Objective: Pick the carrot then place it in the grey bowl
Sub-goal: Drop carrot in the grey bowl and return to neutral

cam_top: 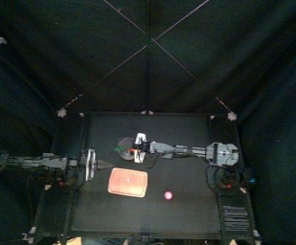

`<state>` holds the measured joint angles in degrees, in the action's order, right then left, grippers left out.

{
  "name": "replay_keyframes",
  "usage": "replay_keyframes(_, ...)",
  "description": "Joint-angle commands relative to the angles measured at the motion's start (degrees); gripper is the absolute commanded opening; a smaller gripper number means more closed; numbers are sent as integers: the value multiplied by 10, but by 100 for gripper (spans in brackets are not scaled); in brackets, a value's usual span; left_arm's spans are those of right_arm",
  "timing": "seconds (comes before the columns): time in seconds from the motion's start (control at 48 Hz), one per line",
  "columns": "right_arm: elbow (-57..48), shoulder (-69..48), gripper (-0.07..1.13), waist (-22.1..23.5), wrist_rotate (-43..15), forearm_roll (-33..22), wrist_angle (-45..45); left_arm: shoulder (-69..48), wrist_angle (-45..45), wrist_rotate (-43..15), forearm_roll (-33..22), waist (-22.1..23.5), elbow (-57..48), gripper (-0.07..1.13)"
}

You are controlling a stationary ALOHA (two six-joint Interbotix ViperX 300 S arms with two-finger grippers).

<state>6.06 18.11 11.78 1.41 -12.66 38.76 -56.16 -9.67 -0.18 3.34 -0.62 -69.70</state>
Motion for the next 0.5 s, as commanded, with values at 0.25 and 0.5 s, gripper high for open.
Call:
replay_keyframes(0.25, 4, -12, 89, 6, 3, -11, -11, -1, 0, 0, 0, 0, 9, -3)
replay_keyframes(0.5, 1, -48, 89, 7, -4, -26, 5, -1, -1, 0, 0, -1, 9, -3)
